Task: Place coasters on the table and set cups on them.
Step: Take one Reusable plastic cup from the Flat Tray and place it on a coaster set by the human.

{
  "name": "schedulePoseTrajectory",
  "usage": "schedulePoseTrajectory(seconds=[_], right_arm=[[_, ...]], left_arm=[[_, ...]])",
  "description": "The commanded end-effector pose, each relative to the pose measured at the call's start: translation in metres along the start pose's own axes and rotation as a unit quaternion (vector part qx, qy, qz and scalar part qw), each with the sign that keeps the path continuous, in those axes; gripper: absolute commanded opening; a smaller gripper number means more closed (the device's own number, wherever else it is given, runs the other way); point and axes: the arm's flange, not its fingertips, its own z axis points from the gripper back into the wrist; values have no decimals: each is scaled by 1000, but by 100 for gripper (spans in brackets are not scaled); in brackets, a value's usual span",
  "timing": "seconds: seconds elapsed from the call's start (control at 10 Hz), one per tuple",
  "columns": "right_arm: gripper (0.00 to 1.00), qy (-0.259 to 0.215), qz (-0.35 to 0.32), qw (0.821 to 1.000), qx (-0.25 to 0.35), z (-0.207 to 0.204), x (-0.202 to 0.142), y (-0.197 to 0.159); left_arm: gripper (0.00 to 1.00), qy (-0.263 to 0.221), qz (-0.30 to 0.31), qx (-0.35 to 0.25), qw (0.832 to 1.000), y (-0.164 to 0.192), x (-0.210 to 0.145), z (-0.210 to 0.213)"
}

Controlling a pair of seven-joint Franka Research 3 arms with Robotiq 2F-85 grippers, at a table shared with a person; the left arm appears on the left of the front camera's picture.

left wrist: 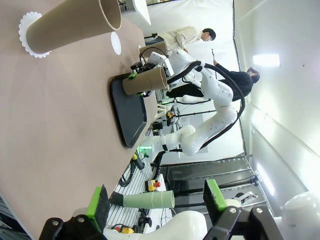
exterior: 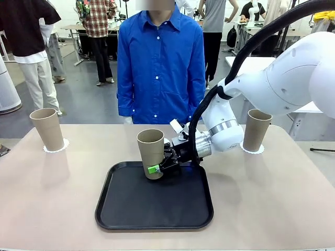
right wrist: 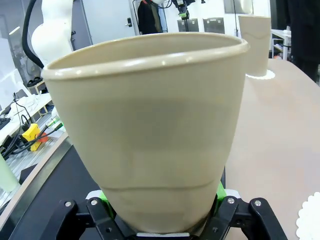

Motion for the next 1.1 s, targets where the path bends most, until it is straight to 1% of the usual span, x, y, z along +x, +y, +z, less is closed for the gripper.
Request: schedulePoseTrajectory(seconds=[0.0,0.1,0.3,0.4,0.5,0.6,0.7,0.8,0.9,1.0], right_arm=[[0,-4,9,1000,8,2,10,7],[0,-19,-5,1000,2,4,26,16],[0,-51,-3,999,-1,13,80,38],[0,-52,13,999,-7,21,110,45],[0,-61,16,998,-6,31,138,50],[0,-57,15,998,-14,40,161,53],[0,-51,15,998,-21,43,174,56],[0,-45,5,999,-26,45,179,56],[0,-48,29,998,-8,42,177,52],[0,-48,29,998,-8,42,177,52]], left_arm=[[100,-2,-1,1,1000,-2,-2,0],[100,-2,-1,1,1000,-2,-2,0],[100,-2,-1,1,1000,-2,-2,0],[100,-2,-1,1,1000,-2,-2,0],[100,-2,-1,1,1000,-2,-2,0],[100,-2,-1,1,1000,-2,-2,0],[100,-2,-1,1,1000,-2,-2,0],[100,-2,-1,1,1000,-2,-2,0],[100,-2,-1,1,1000,-2,-2,0],[100,-2,-1,1,1000,-2,-2,0]])
